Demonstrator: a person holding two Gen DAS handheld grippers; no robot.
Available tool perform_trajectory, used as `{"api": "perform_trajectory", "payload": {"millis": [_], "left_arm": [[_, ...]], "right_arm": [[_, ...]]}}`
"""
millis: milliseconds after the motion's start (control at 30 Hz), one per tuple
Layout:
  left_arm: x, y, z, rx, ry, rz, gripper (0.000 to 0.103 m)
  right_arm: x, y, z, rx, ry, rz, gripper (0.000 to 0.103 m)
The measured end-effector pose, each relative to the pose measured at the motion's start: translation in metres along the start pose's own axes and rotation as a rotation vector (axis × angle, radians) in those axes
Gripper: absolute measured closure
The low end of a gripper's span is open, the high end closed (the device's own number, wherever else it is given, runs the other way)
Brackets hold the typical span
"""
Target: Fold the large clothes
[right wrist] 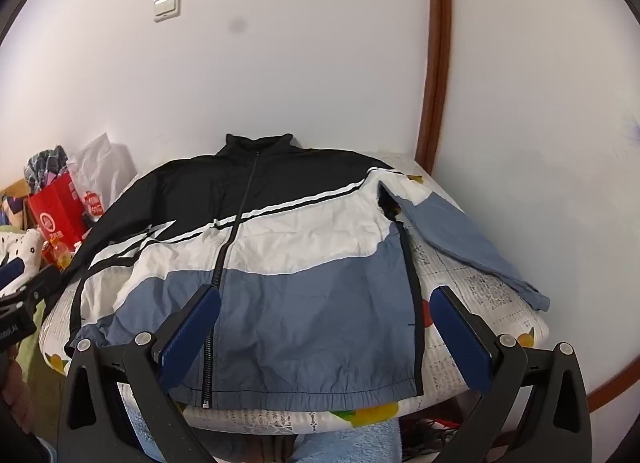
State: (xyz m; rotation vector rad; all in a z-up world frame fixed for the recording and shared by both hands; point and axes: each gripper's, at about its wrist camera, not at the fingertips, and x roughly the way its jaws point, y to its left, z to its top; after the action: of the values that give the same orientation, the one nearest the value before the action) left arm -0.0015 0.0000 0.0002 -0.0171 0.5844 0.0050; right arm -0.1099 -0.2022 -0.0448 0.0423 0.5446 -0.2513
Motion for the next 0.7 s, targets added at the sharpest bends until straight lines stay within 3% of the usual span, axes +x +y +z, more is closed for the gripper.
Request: {"api": "perform_trajectory", "payload": {"millis": [133,200,700], "left_arm": [[-0.003,-0.001,-0.006,0.014,-0.004,-0.014,0.000],[0.005,-0.010,-0.004,0.028,0.022,-0.010,0.000],[-0.004,-0.015,-0.003,0.025,0.007,-0.033,0.000]], "right_arm": [[-0.002,-0.002,-0.001,0.035,-0.002,0.037,0.000],[-0.002,-0.001,-0.002,0.027,-0.004,0.035,0.000],[-0.006,-0.005,-0.006,0.047,0.003,0.012,0.000]]}}
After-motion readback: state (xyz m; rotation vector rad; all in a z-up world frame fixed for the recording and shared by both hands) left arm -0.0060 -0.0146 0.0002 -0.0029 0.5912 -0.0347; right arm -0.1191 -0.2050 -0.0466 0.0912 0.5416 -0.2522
